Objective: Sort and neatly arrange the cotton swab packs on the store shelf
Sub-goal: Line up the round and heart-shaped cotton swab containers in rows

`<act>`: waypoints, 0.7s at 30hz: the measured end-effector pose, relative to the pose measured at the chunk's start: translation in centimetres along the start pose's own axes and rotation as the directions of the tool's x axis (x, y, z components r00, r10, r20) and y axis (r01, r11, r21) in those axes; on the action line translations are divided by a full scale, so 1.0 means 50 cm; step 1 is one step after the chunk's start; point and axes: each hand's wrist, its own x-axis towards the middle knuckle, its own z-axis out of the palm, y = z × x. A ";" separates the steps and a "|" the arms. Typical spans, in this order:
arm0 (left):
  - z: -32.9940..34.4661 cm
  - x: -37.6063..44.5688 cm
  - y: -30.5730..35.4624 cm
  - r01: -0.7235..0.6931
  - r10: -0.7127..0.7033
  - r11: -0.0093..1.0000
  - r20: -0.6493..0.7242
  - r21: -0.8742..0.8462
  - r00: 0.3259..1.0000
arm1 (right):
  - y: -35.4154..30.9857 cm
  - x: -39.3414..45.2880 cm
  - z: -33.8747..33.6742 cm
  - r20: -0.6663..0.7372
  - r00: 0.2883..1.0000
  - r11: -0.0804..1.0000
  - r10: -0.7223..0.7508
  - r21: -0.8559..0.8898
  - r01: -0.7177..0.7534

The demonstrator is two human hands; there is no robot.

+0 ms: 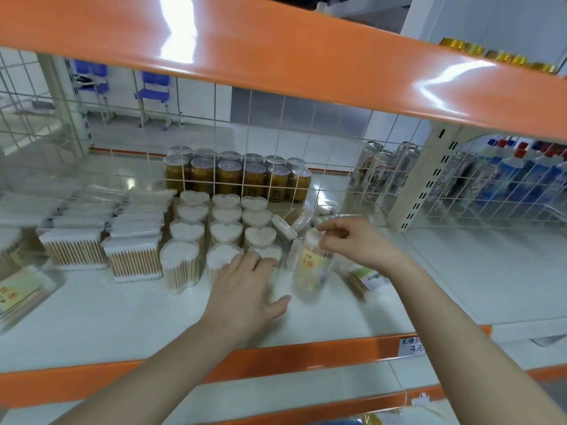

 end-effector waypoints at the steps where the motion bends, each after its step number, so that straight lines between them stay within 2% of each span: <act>1: 0.003 0.004 -0.010 -0.023 0.021 0.999 -0.070 -0.029 0.997 | -0.002 0.006 -0.016 -0.021 1.000 0.999 0.000 -0.035 -0.001; 2: 0.003 0.009 -0.019 -0.034 0.027 0.998 -0.125 -0.053 0.992 | -0.005 0.012 -0.031 -0.043 0.999 0.999 0.000 -0.055 -0.002; 5: -0.010 0.037 -0.036 0.007 -0.015 0.998 -0.140 -0.058 0.990 | -0.010 0.035 -0.068 -0.105 0.994 0.994 -0.041 -0.106 0.030; 11: -0.007 0.105 -0.074 0.101 -0.099 0.994 -0.061 0.029 0.993 | -0.008 0.097 -0.080 -0.221 0.969 0.988 -0.109 -0.128 0.082; 14: 0.004 0.132 -0.091 0.112 -0.116 0.989 0.029 0.099 0.993 | -0.005 0.132 -0.071 -0.243 0.957 0.983 -0.157 -0.135 0.126; 17: 0.017 0.155 -0.103 0.123 -0.131 0.985 0.056 0.120 0.990 | 0.000 0.173 -0.057 -0.258 0.940 0.967 -0.224 -0.180 0.181; 21: 0.022 0.175 -0.103 0.167 -0.188 0.975 0.145 0.149 0.971 | 0.003 0.218 -0.027 -0.225 0.940 0.948 -0.257 -0.247 0.200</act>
